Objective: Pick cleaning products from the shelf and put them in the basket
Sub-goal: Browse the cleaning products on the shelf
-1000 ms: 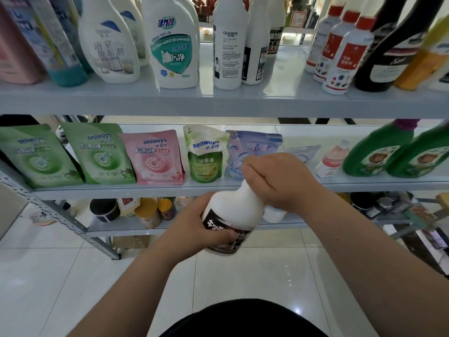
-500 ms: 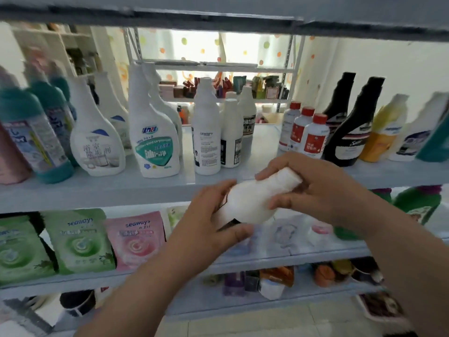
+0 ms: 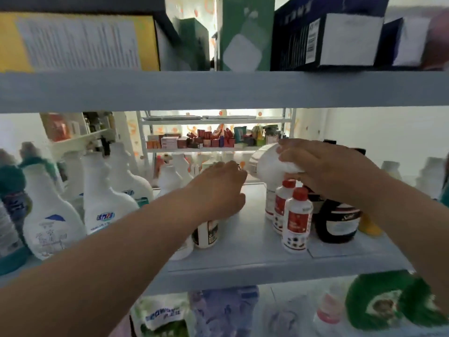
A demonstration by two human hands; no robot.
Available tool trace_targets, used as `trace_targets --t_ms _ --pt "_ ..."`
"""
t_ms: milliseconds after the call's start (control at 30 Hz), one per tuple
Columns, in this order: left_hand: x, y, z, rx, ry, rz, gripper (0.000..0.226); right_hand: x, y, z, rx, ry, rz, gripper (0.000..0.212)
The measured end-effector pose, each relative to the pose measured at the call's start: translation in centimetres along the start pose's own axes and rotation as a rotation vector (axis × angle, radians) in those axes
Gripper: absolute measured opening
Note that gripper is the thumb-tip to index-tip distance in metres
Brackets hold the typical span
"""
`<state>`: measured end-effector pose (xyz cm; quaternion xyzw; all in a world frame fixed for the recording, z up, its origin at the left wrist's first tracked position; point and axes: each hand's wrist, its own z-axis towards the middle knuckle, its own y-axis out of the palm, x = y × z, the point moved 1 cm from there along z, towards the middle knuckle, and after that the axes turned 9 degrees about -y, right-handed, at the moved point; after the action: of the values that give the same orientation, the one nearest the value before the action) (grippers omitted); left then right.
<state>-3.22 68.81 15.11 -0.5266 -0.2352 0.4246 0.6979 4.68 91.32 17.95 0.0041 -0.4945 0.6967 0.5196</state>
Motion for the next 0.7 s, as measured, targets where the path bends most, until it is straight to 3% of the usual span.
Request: trace_targets --t_ms 100,267,467,567,700 --pt "0.5 1.0 5.6 -0.136 -0.076 0.147 0.062 3.4 2.6 0.3 0.013 -0.052 -0.069 0.061" --pt "0.4 3.0 13.1 -0.214 -0.239 0.184 0.082 7.1 6.5 1.3 0.018 -0.068 -0.067 0.062" --pt "-0.6 4.3 17.1 -0.252 -0.373 0.069 0.064 9.3 8.7 2.4 -0.043 0.000 0.034 0.048" --pt "-0.6 4.3 17.2 -0.272 -0.435 0.148 0.045 9.6 9.2 2.9 -0.010 -0.060 -0.002 0.052" --pt "1.2 4.5 16.4 -0.184 -0.449 0.179 0.056 10.7 10.4 3.7 0.002 -0.034 -0.011 0.050"
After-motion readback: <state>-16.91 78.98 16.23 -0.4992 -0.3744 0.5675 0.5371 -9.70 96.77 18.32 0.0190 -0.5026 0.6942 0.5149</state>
